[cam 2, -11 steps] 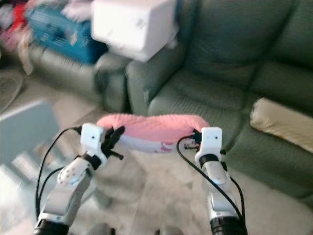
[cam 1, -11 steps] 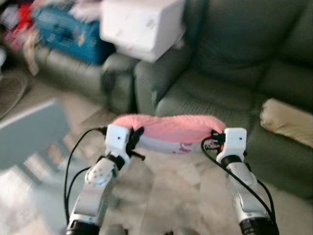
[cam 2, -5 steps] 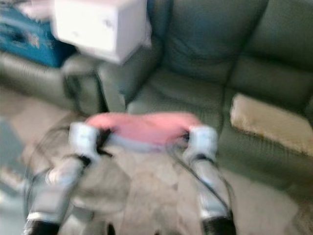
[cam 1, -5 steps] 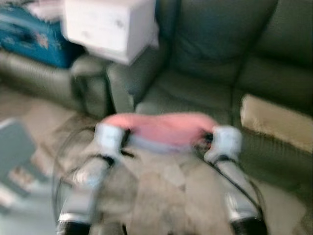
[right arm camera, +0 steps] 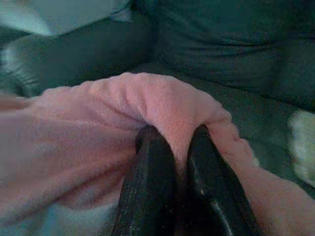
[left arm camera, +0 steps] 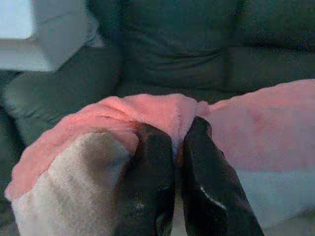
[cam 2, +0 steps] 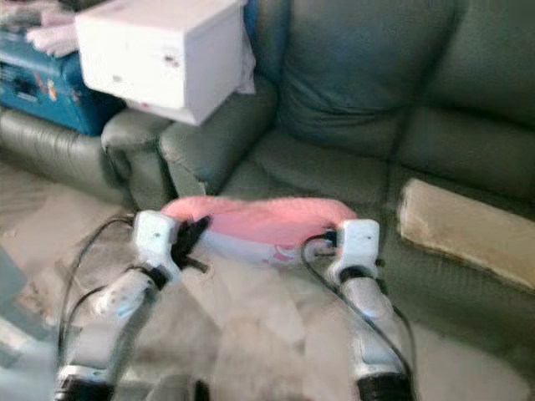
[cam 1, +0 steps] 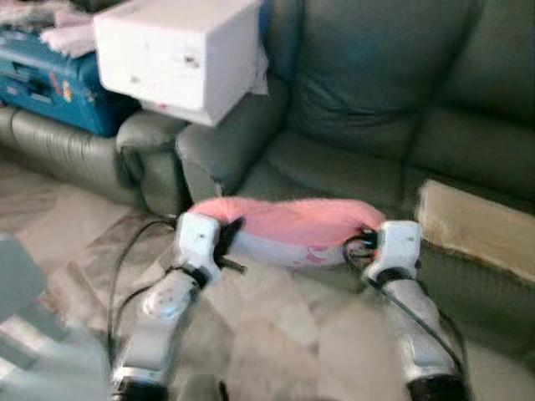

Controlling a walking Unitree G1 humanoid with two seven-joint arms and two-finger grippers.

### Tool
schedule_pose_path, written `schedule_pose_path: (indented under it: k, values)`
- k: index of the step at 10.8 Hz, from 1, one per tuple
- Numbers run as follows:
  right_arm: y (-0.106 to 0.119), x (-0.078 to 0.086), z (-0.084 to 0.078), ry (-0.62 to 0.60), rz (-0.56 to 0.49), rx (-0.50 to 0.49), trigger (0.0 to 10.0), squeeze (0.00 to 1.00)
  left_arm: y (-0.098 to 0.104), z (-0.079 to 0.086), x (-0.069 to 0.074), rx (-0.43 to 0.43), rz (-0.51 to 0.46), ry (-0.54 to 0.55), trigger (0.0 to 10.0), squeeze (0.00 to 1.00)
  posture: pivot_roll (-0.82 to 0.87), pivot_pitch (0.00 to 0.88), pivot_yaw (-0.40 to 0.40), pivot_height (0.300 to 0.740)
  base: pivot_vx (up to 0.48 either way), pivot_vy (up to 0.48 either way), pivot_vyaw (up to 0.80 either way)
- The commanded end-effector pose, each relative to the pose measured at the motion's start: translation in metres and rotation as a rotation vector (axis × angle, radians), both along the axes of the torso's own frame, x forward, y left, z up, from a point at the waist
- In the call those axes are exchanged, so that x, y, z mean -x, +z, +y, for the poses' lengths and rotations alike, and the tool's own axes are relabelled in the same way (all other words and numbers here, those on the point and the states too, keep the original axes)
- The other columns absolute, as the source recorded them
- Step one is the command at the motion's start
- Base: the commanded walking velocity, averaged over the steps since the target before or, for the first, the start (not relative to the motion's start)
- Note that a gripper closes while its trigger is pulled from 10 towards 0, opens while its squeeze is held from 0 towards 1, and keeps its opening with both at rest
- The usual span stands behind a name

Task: Move the pillow to the sofa

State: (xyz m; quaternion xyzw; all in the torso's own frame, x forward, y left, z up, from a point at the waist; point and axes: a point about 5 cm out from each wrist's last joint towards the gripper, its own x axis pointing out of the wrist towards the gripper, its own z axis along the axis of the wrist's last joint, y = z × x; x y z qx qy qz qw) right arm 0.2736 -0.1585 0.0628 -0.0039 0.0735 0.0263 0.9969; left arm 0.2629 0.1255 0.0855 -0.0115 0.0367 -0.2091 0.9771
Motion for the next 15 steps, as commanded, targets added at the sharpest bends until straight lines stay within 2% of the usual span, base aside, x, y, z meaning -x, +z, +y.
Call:
schedule_pose_path:
  k: [1,4,9,10,12,15]
  values:
    - [0.0039,-0.0015,-0.0080,-0.022,-0.019,0.017,10.0,0.00,0.0077,-0.0078,-0.0021,0.017,-0.030,-0.031,10.0,0.00,0.00,0.072,-0.049,0.740,0.480,0.000,0.00]
    - [0.0036,-0.0018,-0.0083,-0.022,-0.018,0.015,10.0,0.00,0.0064,-0.0089,-0.0024,0.026,-0.010,-0.034,10.0,0.00,0.00,0.071,-0.048,0.740,0.441,0.000,0.00]
    - [0.0027,-0.0011,-0.0089,-0.022,-0.014,0.019,10.0,0.00,0.0056,-0.0107,-0.0024,0.030,-0.001,-0.030,10.0,0.00,0.00,0.074,-0.050,0.740,0.321,0.356,-0.64]
    - [0.0028,-0.0009,-0.0083,-0.020,-0.015,0.017,10.0,0.00,0.0055,-0.0111,-0.0022,0.026,-0.001,-0.029,10.0,0.00,0.00,0.074,-0.050,0.740,0.266,0.398,0.00]
    - [0.0030,-0.0014,-0.0078,-0.019,-0.015,0.017,10.0,0.00,0.0068,-0.0120,-0.0018,0.022,-0.012,-0.032,10.0,0.00,0.00,0.075,-0.050,0.740,0.000,0.216,0.00]
    - [0.0028,-0.0016,-0.0077,-0.018,-0.014,0.017,10.0,0.00,0.0082,-0.0137,-0.0007,0.022,-0.029,-0.033,10.0,0.00,0.00,0.075,-0.052,0.740,0.000,0.000,-0.60]
